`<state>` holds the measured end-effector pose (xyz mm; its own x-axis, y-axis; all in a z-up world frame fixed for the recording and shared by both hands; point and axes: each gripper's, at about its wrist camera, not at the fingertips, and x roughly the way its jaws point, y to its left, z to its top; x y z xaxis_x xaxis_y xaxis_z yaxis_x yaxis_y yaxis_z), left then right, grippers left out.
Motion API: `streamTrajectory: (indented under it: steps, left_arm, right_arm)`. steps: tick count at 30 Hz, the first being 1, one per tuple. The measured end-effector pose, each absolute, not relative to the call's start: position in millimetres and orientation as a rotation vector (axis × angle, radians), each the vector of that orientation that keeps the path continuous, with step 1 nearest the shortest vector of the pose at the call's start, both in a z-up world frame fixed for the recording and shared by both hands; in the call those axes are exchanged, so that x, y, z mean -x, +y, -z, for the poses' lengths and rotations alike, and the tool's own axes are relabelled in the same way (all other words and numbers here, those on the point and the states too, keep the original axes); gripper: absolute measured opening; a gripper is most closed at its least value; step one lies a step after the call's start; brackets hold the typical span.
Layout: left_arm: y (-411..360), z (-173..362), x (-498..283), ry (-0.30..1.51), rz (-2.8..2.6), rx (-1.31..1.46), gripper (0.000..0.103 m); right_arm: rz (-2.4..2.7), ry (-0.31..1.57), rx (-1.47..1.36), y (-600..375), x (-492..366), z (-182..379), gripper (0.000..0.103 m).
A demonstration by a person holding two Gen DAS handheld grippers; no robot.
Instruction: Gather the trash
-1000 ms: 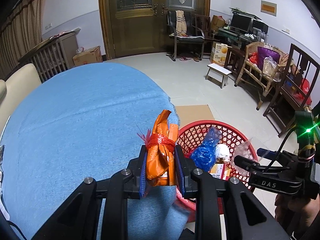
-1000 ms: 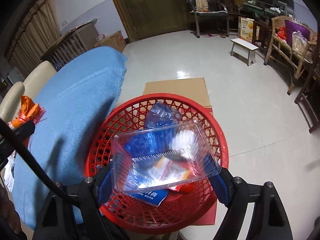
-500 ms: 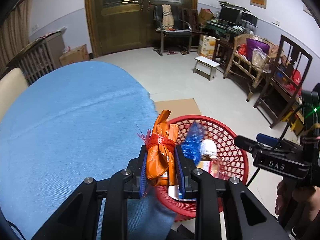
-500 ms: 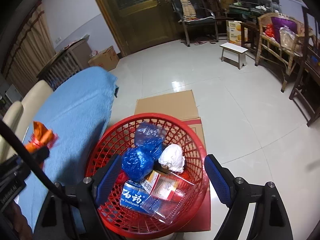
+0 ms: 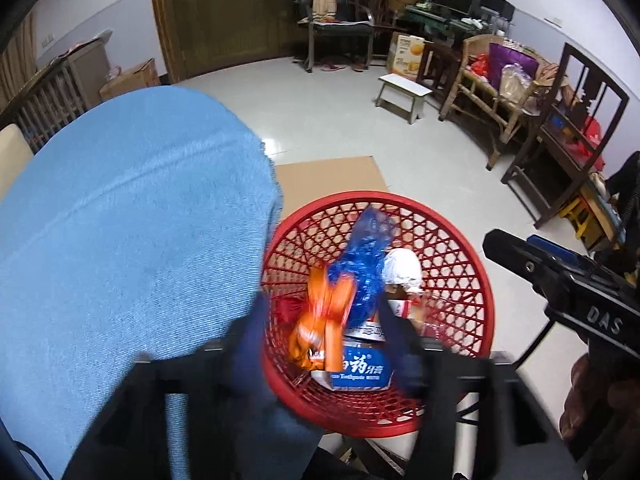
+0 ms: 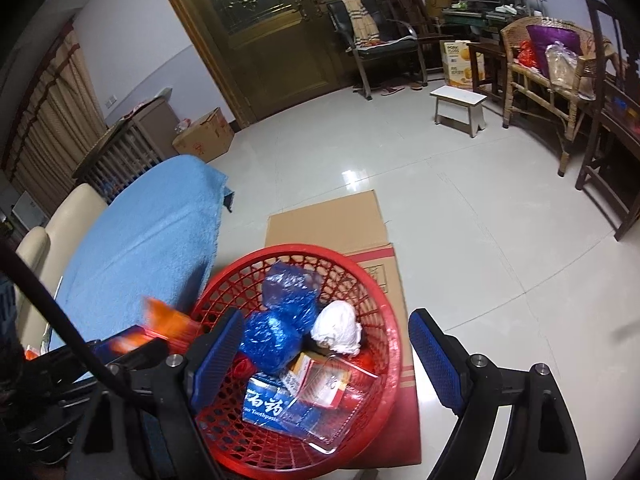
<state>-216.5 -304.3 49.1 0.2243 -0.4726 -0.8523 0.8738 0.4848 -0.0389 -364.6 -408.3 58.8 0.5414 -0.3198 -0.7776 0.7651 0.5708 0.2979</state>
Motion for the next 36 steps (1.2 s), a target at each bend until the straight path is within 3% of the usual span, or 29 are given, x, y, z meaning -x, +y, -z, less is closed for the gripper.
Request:
streamTrajectory:
  steps: [15,36]
  left_arm:
    - [-287.1,-67.1,211.8,0.905,0.98,-0.483,0.073]
    - [-205.2,-96.0,192.5,0.862,0.829,-0.327,0.076]
  right_arm:
    - [0.703,0.739,-0.664,-399.8,356.1,-68.3,0.087]
    - [0.629,0.792,-0.553,-341.4,333.8,-97.4,0.087]
